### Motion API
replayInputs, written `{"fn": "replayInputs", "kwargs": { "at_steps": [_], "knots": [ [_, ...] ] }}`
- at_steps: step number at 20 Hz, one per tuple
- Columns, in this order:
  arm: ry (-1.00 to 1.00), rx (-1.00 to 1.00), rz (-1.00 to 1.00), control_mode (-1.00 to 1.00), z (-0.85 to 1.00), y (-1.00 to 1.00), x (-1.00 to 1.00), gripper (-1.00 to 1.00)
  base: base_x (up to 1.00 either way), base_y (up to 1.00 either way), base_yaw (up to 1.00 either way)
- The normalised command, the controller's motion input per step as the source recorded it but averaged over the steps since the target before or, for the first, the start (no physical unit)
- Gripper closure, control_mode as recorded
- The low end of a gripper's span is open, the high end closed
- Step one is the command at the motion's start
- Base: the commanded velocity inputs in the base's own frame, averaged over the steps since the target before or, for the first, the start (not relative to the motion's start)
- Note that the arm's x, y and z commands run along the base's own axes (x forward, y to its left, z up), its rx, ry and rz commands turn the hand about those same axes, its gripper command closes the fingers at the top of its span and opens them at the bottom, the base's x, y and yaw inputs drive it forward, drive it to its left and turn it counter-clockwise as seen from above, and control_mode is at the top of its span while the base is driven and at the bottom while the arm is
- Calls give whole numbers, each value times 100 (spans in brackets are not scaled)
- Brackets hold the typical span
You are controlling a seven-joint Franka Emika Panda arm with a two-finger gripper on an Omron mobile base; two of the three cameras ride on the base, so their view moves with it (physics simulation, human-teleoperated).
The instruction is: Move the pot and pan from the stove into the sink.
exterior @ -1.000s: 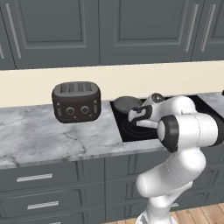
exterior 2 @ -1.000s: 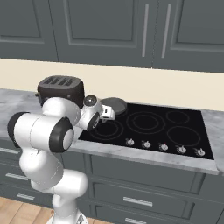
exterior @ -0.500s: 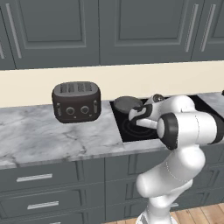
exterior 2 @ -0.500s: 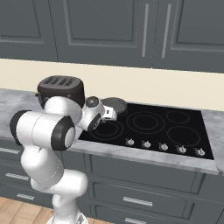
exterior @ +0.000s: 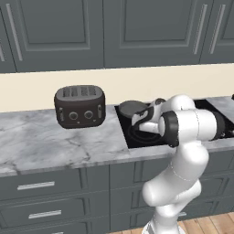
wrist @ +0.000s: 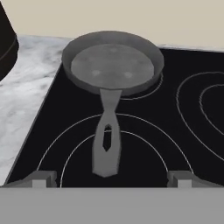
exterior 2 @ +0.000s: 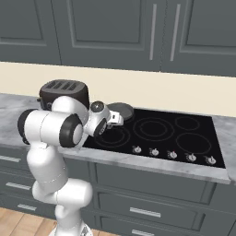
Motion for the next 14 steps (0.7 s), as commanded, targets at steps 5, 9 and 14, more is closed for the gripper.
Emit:
{"fn": "replayInputs", "kwargs": {
  "at_steps": [5,9,14],
  "knots": [
    [-1,-1,0,-100,-18,0,22,-100,0,0,0],
    [-3,0,0,-100,-12,0,6,-100,0,0,0],
    [0,0,0,-100,0,0,0,-100,0,0,0]
  ]
}}
